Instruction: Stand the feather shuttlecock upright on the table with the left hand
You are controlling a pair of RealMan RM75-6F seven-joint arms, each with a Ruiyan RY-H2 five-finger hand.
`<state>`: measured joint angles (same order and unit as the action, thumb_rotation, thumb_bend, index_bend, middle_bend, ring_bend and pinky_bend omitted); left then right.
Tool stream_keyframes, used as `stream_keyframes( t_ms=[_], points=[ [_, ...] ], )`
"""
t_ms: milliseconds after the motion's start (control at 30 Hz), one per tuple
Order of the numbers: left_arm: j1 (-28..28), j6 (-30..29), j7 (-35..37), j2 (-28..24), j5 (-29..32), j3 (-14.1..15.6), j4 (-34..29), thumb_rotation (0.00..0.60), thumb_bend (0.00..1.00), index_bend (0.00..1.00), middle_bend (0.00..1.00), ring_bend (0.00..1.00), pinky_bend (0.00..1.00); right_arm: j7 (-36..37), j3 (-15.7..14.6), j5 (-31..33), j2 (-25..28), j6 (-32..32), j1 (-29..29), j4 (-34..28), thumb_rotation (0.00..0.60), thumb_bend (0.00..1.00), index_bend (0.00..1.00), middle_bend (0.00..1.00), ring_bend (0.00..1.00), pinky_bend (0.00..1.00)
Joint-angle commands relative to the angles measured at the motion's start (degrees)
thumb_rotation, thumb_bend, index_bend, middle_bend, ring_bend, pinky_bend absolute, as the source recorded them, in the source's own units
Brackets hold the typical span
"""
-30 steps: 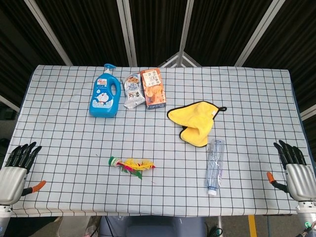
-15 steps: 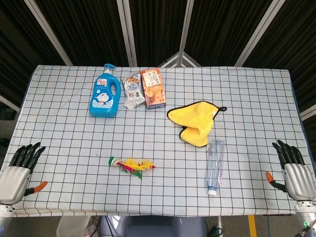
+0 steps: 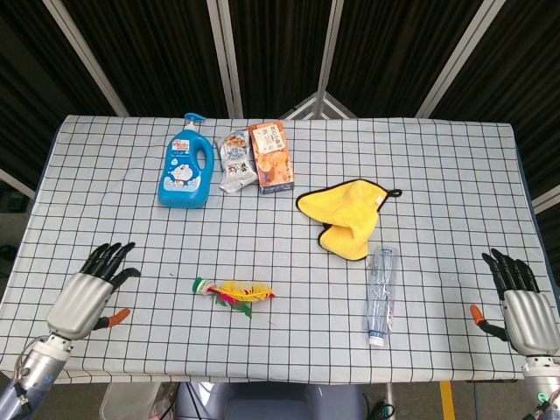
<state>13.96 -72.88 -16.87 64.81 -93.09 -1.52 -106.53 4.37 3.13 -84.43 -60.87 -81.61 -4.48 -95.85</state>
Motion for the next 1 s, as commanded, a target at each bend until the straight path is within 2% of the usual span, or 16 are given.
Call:
stream_keyframes(
  t_ms=[33,200,500,733,1000],
  points=[
    [4.52,5.4,-7.93,5.03,4.9,-3.22,-2.77,0.6,0.31,0.37,0.03,0.0,0.0,0.16,0.0,0.06,0.04,-0.11,0.09,0.01,0.6,0.39,0.0,0.0,0.0,0.0],
    [7.61,8.03,-16.18,13.94,8.87,-4.56,-0.14,0.6,0.33,0.46,0.05,0.0,0.0,0.83,0.08,0.42,0.22,-0.17,0.26,0.05,0.6,0.39,0.0,0.0,0.0,0.0],
    [10.8,10.28,-25.71,26.64,13.65,-3.87,6.82,0.6,0.39,0.49,0.06,0.0,0.0,1.45,0.12,0.68,0.59,-0.33,0.51,-0.18,0.6,0.39,0.0,0.0,0.0,0.0],
    [12.29,10.68,-28.84,31.67,16.31,-3.9,9.58,0.6,0.4,0.49,0.06,0.0,0.0,1.91,0.09,0.63,0.9,-0.45,0.64,-0.23,0.6,0.39,0.0,0.0,0.0,0.0],
    [13.17,10.43,-29.94,34.47,18.0,-3.31,11.11,0.6,0.45,0.5,0.06,0.0,0.0,2.48,0.16,0.71,1.05,-0.44,0.7,-0.33,0.6,0.39,0.0,0.0,0.0,0.0]
  ],
)
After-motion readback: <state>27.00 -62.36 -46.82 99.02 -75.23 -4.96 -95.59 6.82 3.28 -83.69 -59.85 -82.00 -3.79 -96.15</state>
